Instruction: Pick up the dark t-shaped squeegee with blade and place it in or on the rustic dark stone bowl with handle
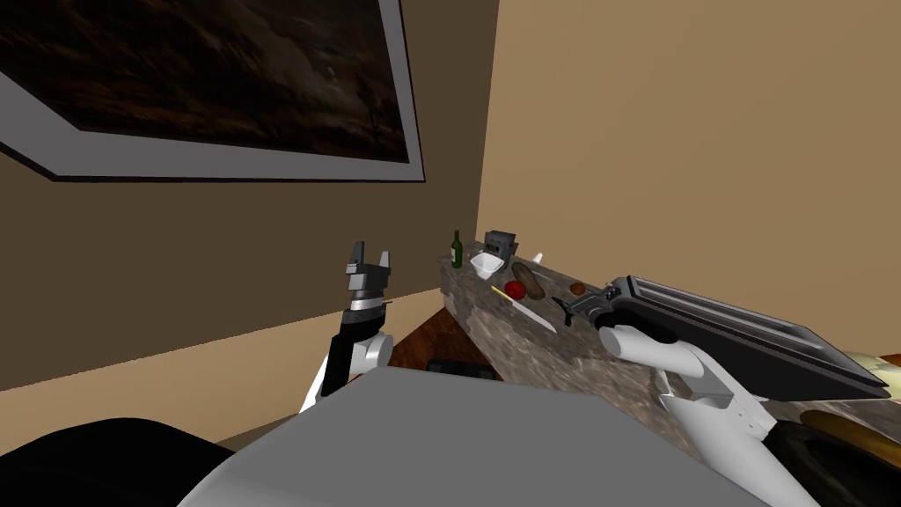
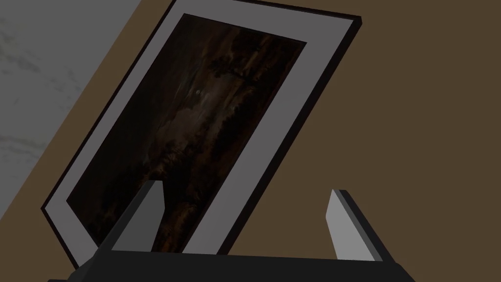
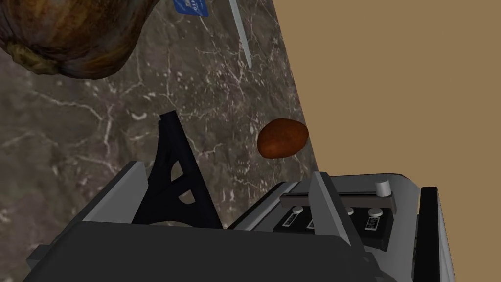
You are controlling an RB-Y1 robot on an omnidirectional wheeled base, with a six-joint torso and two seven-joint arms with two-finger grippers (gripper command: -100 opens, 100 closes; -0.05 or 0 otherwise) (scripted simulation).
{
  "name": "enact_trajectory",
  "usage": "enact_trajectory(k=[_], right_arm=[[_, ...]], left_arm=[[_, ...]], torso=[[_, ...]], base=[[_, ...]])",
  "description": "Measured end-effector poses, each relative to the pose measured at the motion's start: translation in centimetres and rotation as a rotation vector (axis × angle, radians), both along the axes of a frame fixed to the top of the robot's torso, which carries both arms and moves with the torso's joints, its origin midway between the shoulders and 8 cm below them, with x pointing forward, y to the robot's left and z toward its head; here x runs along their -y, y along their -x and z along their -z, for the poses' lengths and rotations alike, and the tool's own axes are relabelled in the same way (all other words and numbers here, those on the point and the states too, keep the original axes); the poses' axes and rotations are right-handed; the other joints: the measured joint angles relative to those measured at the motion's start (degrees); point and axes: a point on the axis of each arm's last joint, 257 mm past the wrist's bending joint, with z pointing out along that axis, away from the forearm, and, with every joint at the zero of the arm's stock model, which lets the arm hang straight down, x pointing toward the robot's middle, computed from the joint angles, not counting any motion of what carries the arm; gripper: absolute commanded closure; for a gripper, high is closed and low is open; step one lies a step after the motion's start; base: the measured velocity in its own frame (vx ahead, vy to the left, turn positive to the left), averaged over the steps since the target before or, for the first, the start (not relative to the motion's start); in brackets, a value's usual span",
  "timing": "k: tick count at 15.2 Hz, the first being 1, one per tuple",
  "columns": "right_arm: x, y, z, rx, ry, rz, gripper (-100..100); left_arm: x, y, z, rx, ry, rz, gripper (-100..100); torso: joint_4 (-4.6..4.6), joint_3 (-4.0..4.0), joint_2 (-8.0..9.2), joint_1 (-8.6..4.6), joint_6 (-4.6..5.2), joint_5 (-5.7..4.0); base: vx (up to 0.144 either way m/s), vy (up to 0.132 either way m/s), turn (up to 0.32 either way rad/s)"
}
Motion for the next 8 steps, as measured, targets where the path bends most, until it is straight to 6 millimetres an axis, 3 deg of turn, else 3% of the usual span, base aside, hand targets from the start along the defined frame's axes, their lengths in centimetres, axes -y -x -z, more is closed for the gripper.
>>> enact_trajectory(k=[8], right_arm=[[4.3, 2.2, 2.0, -0.079, -0.154, 0.168, -100]], left_arm=[[0.0, 0.0, 0.0, 0.0, 0.0, 0.0, 0]], torso=[[0.0, -0.02, -0.04, 0.02, -0.02, 0.01]], base=[[0.034, 0.022, 0.045]])
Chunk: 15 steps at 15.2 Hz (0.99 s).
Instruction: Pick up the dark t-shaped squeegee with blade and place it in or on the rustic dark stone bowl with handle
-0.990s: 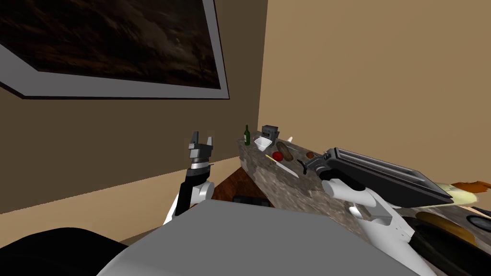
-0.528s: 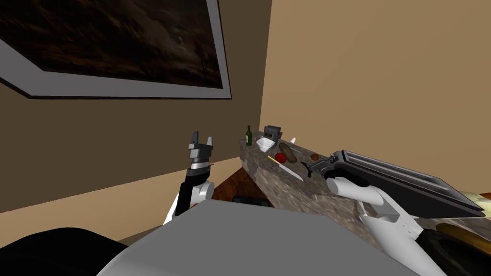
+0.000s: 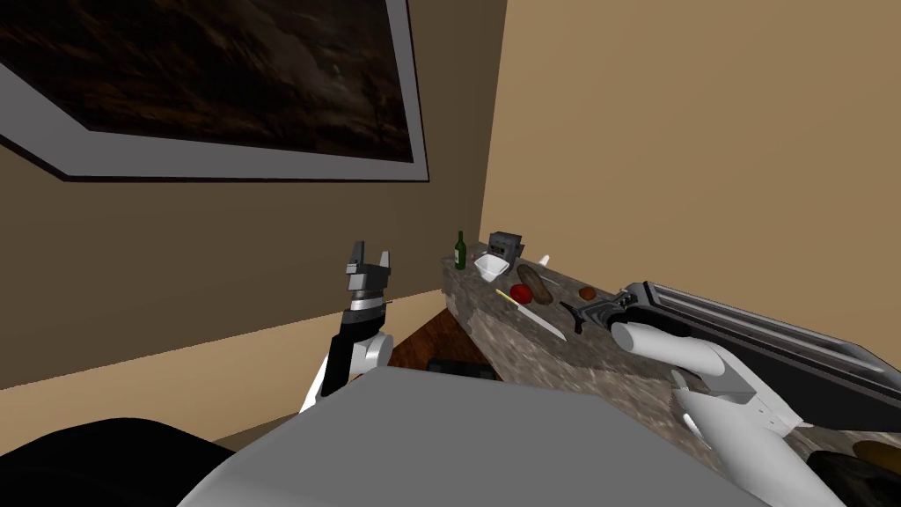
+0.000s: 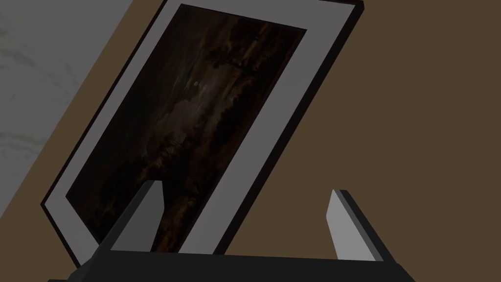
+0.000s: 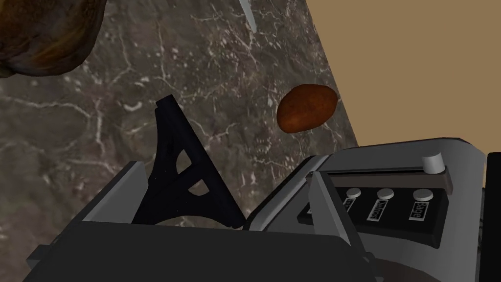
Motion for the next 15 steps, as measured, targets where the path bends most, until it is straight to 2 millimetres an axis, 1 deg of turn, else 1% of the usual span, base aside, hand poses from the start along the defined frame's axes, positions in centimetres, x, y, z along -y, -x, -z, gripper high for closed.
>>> enact_trajectory(k=[1, 3, 8, 15], right_arm=[[0.6, 0.4, 0.2, -0.008, -0.024, 0.027, -100], [0.9, 1.1, 1.0, -0.029, -0.055, 0.057, -100], [3.2, 3.0, 1.9, -0.065, -0.158, 0.18, -100], [5.1, 5.7, 3.2, -0.116, -0.304, 0.349, -100]], left_arm=[[0.0, 0.0, 0.0, 0.0, 0.0, 0.0, 0], [0.0, 0.0, 0.0, 0.0, 0.0, 0.0, 0], [0.0, 0.0, 0.0, 0.0, 0.0, 0.0, 0], [0.0, 0.0, 0.0, 0.0, 0.0, 0.0, 0]], torso=[[-0.01, -0.01, -0.01, 0.03, 0.01, 0.0], [0.0, 0.02, 0.05, -0.01, 0.02, -0.01], [0.0, 0.01, 0.01, -0.01, 0.01, -0.01], [0.0, 0.01, 0.02, -0.02, 0.02, -0.01]], base=[[0.03, 0.022, 0.029], [0.019, 0.014, 0.018], [0.032, 0.018, 0.048], [0.035, 0.017, 0.043]])
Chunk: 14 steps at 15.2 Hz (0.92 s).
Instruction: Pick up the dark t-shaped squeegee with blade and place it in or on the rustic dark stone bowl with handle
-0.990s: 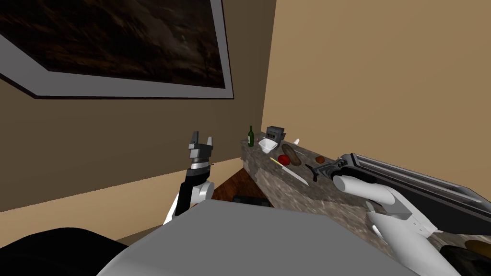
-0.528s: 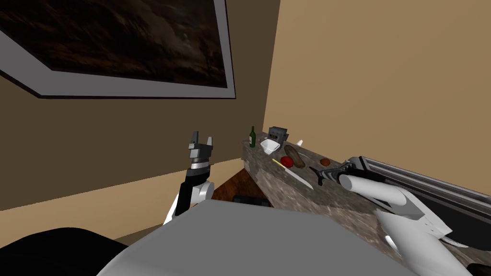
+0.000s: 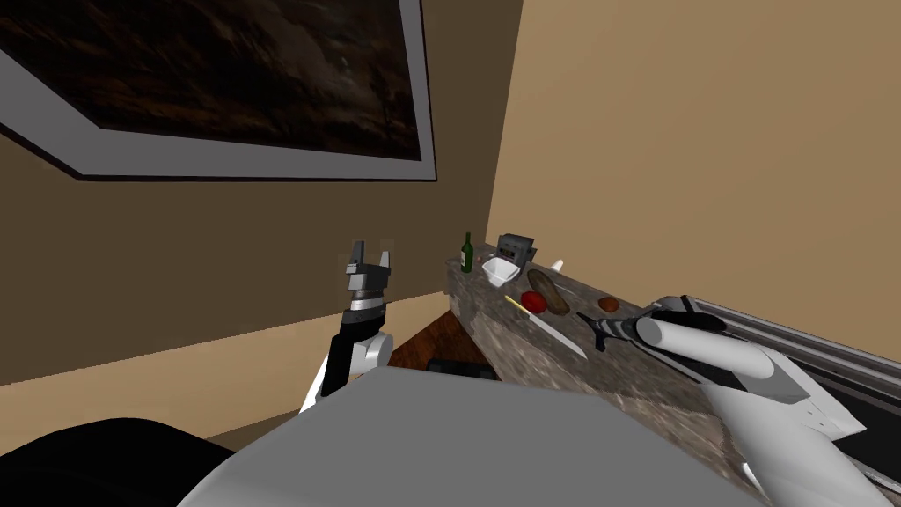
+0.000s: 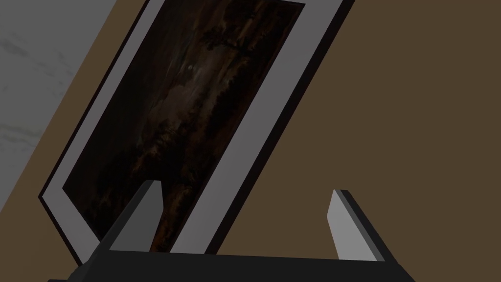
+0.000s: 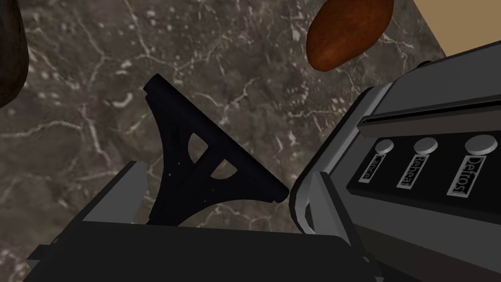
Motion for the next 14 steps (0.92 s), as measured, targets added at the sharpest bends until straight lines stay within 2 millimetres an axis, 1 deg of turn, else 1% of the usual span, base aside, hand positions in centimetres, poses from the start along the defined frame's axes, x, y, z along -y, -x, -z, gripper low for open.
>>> enact_trajectory(k=[5, 8, 14], right_arm=[[1.1, 2.2, 0.8, -0.032, -0.105, 0.128, -100], [1.5, 3.4, 1.2, -0.051, -0.163, 0.198, -100], [1.4, 5.6, 1.9, -0.091, -0.273, 0.329, -100]], left_arm=[[0.0, 0.0, 0.0, 0.0, 0.0, 0.0, 0], [0.0, 0.0, 0.0, 0.0, 0.0, 0.0, 0], [0.0, 0.0, 0.0, 0.0, 0.0, 0.0, 0]], torso=[[0.01, 0.01, 0.01, -0.01, 0.0, 0.0], [0.01, 0.01, 0.01, -0.02, -0.01, 0.0], [0.01, 0.02, 0.04, -0.02, 0.0, -0.01]], base=[[0.028, 0.013, 0.036], [0.028, 0.01, 0.035], [0.027, 0.008, 0.036]])
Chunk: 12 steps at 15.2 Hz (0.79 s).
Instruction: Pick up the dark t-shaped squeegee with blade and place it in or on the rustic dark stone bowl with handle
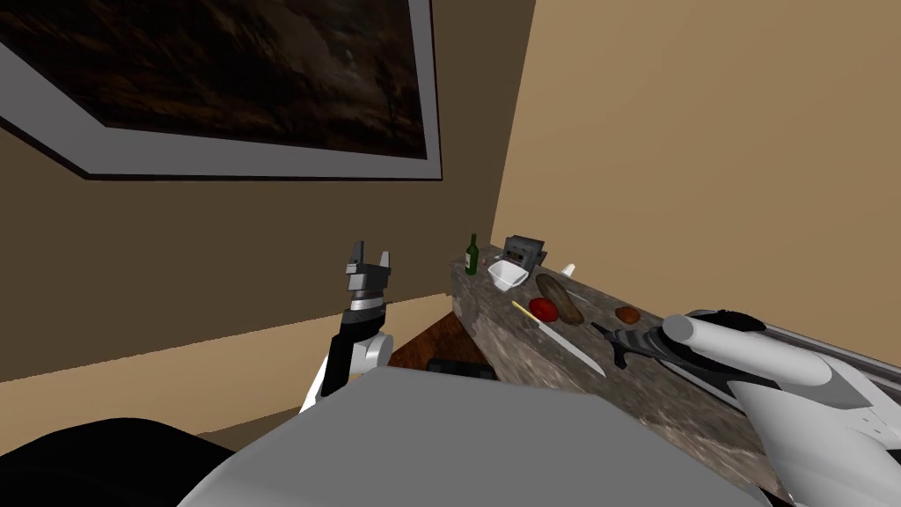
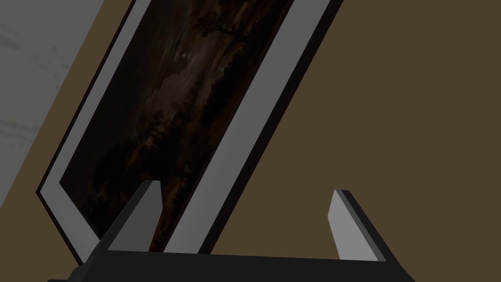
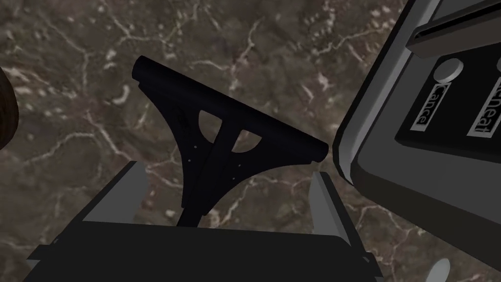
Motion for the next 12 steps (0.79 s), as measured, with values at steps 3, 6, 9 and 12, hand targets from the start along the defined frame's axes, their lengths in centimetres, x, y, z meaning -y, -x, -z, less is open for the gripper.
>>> enact_trajectory(k=[3, 6, 9, 12], right_arm=[[-0.1, 1.3, 0.3, -0.02, -0.067, 0.084, -100], [-0.2, 2.5, 0.5, -0.043, -0.129, 0.157, -100], [-0.6, 3.6, 0.8, -0.063, -0.183, 0.219, -100], [-0.9, 4.6, 1.0, -0.081, -0.233, 0.277, -100]], left_arm=[[0.0, 0.0, 0.0, 0.0, 0.0, 0.0, 0], [0.0, 0.0, 0.0, 0.0, 0.0, 0.0, 0], [0.0, 0.0, 0.0, 0.0, 0.0, 0.0, 0], [0.0, 0.0, 0.0, 0.0, 0.0, 0.0, 0]], torso=[[-0.01, -0.02, -0.03, -0.02, 0.0, -0.01], [0.0, -0.01, -0.01, -0.02, 0.0, -0.01], [0.0, 0.01, 0.02, -0.02, 0.01, -0.01], [0.0, 0.01, 0.03, -0.04, 0.01, -0.01]], base=[[0.032, 0.003, 0.035], [0.025, 0.003, 0.034], [0.022, 0.001, 0.026], [0.018, -0.002, 0.018]])
